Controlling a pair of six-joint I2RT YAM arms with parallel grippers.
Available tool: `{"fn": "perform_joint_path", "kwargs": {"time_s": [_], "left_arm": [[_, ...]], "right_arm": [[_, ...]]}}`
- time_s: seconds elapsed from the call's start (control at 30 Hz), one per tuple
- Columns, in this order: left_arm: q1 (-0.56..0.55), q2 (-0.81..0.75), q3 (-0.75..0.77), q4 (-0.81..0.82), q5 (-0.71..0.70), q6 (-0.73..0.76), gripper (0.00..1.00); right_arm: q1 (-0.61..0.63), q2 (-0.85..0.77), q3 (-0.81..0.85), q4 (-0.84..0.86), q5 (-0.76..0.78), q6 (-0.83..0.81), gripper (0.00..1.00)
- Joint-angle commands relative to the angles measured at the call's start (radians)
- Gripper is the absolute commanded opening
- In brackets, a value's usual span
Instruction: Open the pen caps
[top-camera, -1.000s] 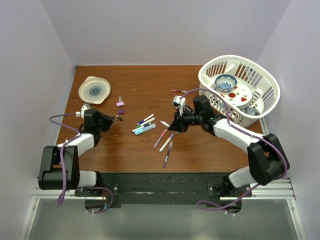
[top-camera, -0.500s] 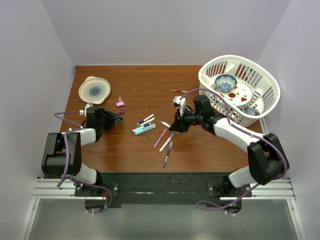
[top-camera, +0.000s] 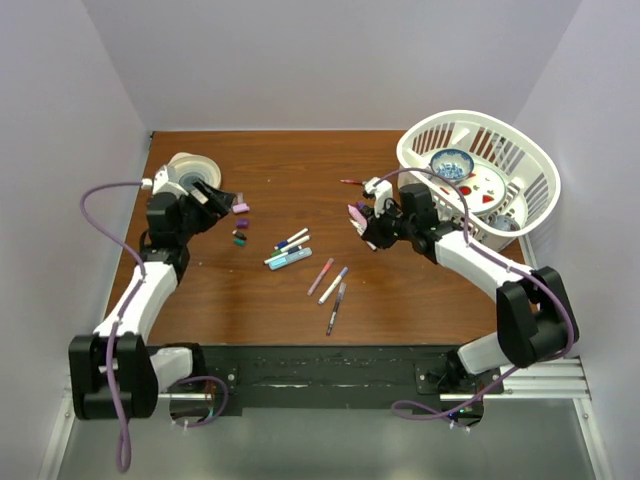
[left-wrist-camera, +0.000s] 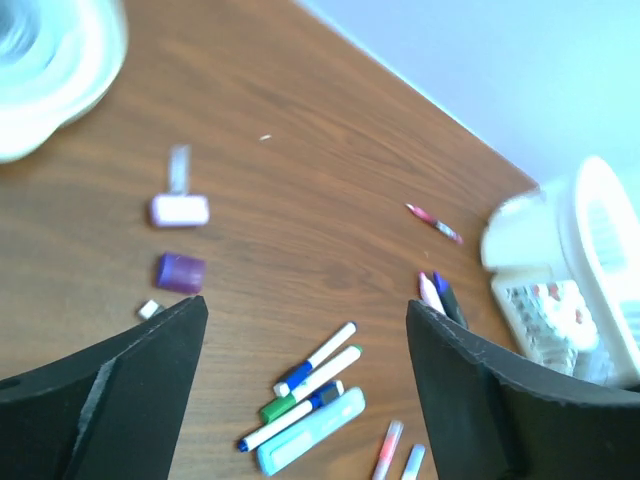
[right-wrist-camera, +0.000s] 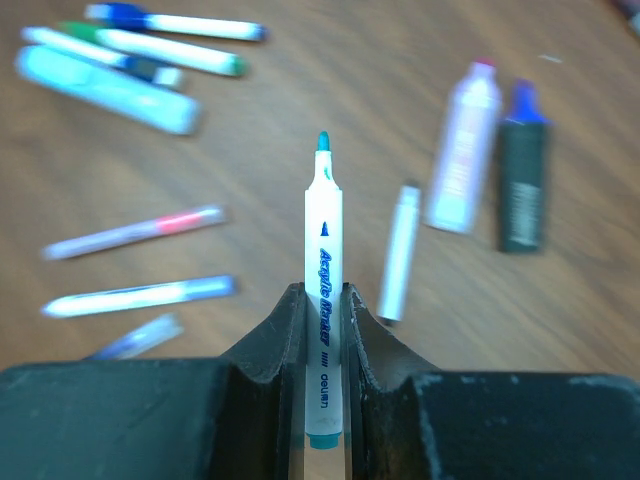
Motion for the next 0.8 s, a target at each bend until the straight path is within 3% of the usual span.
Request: {"fn": "perform_joint_path", "kwargs": {"time_s": [0.0, 0.13, 0.33, 0.77], "left_arm": [[0.007, -0.120, 0.072, -0.116, 0.152, 0.286, 0.88], [-0.031, -0.188, 0.055, -0.230, 0.134, 0.443, 0.90], [-0.128, -0.197, 0.030, -0.248, 0.159, 0.477, 0.91], [-0.134, -0.156, 0.024, -0.221, 0.286, 0.469, 0.92]], "right_arm": [[-0.021, 0.046, 0.075, -0.022, 0.176, -0.059, 0.02], [-0.035, 0.114, 0.104, -0.073, 0.193, -0.126, 0.08], [-0.059, 0.180, 0.132, -0.113, 0.161, -0.166, 0.12], [-0.070, 0.294, 0.184, -0.159, 0.119, -0.177, 0.19]]}}
